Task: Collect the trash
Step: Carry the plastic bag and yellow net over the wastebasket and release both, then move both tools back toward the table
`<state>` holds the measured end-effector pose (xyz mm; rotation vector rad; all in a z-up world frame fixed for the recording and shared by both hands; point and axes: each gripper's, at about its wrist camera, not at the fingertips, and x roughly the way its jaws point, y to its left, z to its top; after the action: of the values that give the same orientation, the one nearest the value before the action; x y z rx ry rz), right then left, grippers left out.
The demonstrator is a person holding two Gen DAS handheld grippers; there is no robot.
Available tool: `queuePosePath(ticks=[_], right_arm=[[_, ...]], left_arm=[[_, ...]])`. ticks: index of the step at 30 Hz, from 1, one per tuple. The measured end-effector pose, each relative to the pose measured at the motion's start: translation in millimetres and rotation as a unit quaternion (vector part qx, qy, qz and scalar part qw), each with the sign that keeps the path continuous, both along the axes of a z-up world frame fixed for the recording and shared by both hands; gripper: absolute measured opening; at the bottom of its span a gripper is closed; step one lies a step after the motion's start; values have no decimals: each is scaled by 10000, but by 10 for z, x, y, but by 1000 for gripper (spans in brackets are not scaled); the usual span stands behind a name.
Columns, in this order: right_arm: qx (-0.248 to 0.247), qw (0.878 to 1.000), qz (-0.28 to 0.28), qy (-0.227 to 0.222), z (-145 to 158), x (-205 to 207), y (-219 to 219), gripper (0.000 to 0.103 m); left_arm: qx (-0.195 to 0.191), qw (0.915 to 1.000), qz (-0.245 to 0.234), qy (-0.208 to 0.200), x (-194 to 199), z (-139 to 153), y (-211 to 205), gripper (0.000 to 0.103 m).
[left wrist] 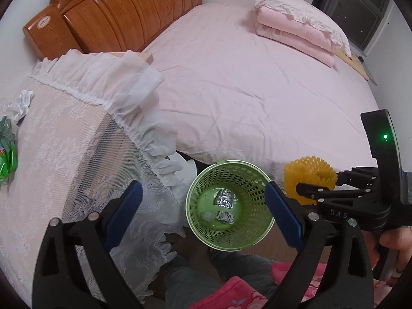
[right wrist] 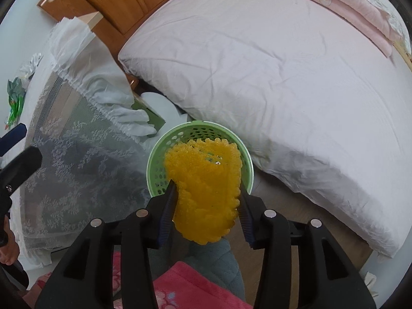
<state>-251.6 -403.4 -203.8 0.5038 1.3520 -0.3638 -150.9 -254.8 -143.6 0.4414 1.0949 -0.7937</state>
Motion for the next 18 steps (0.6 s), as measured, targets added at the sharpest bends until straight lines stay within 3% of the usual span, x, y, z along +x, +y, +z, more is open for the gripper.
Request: queuePosePath(ticks=[2,4,6,18], right_arm=[[19,10000,7,4,-29,32,54,68],[-119,9999,-39,-25,-14,49,83,94],[-272,9996,-93,-21,17,57,89,100],[-351,9985,-354,-212,299,136,-29,100]], left_arm=[[57,9999,102,-25,21,-7,31,91],[48,9998,189,-8,48,-16,71,91],[21,9997,253,-17,60,-9,105,91],[-150,9987,396,-283,68,233,298,91]])
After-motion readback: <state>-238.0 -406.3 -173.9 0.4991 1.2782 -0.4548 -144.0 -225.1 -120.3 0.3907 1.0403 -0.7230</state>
